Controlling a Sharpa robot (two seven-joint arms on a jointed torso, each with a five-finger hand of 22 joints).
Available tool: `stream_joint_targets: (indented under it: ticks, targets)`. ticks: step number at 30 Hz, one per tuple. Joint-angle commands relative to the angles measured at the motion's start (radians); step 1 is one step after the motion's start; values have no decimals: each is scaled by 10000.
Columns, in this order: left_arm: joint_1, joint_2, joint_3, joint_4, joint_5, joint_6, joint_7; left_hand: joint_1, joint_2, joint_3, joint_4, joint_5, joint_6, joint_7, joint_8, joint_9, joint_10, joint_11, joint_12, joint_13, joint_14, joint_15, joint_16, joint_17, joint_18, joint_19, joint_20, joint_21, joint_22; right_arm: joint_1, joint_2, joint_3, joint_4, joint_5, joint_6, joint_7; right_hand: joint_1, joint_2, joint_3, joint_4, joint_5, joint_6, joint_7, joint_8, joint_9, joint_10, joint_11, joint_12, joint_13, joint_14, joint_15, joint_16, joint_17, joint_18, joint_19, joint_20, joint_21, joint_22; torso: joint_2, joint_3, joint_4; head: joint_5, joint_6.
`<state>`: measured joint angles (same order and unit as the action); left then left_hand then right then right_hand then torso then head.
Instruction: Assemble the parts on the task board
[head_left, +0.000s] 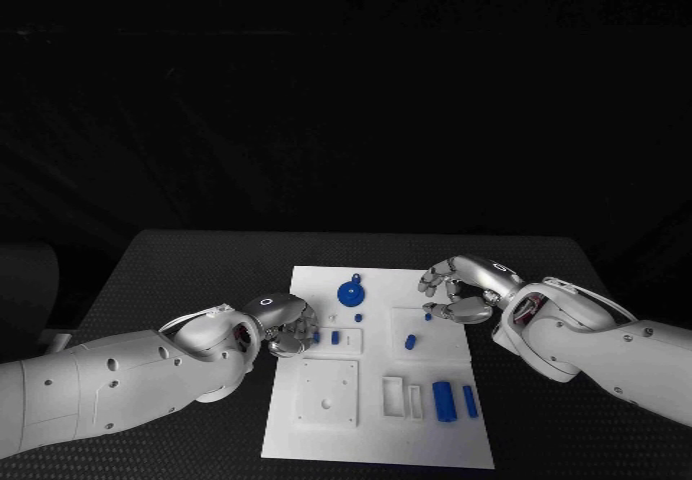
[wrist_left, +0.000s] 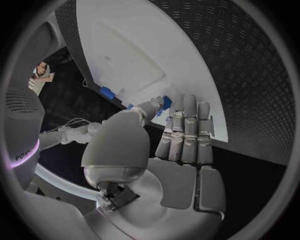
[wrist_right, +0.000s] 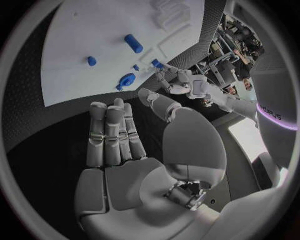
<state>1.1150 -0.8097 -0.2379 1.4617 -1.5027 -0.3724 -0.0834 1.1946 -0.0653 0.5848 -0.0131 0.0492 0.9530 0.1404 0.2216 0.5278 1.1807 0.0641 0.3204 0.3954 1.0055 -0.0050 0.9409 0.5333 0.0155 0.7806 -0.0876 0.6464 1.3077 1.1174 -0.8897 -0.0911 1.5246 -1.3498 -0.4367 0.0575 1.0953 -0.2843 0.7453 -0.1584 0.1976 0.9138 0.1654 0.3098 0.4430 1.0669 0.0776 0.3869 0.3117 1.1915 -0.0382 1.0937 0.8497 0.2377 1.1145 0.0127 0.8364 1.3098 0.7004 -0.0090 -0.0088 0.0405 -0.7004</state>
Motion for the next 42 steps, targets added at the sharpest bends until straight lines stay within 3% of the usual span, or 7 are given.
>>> stream_joint_targets:
  ticks: [1,31,38,42]
  targets:
    - [-26,-28,-26,30,35,222,-25,-22,117,-10,98,37,63,-29,69,19,-62,9,-68,14,-72,-34,-51,12,-89,-73,-187,-63,201,-5,4,3,-1,0,131,52,-110,16,-9,43,67,-86,12,30,-10,63,-8,-64,-11,-53,34,35,-16,241,-4,-67,-40,77,-1,0,1,9,1]
    - [-25,-34,-26,46,33,452,-45,10,187,-24,133,36,66,-36,85,1,-88,16,-84,23,-100,-29,-62,25,-86,-113,-183,-90,207,-5,2,3,-7,2,168,62,-120,19,-20,46,77,-92,15,30,-16,63,-6,-74,-25,-61,37,39,-25,241,-4,-68,-52,80,2,-3,0,9,-21]
    - [-25,-58,-26,44,33,370,-99,26,-93,-110,82,37,68,-38,98,-15,-79,9,-75,40,-89,-34,-53,42,-83,-105,-186,-101,204,-5,2,3,-11,5,173,62,-119,21,-21,44,78,-92,16,30,-16,65,-6,-75,-28,-62,37,40,-26,241,-4,-69,-54,81,0,-4,-2,21,-45]
    - [-25,-82,-25,38,33,215,-163,18,-473,-164,105,34,37,-21,91,-48,-81,8,-75,55,-79,-39,-67,46,-76,-61,-192,-123,191,-5,-2,3,-12,11,171,60,-119,21,-22,44,78,-92,16,31,-17,66,-6,-75,-29,-62,37,41,-27,241,-3,-69,-55,81,2,-2,2,15,-35]
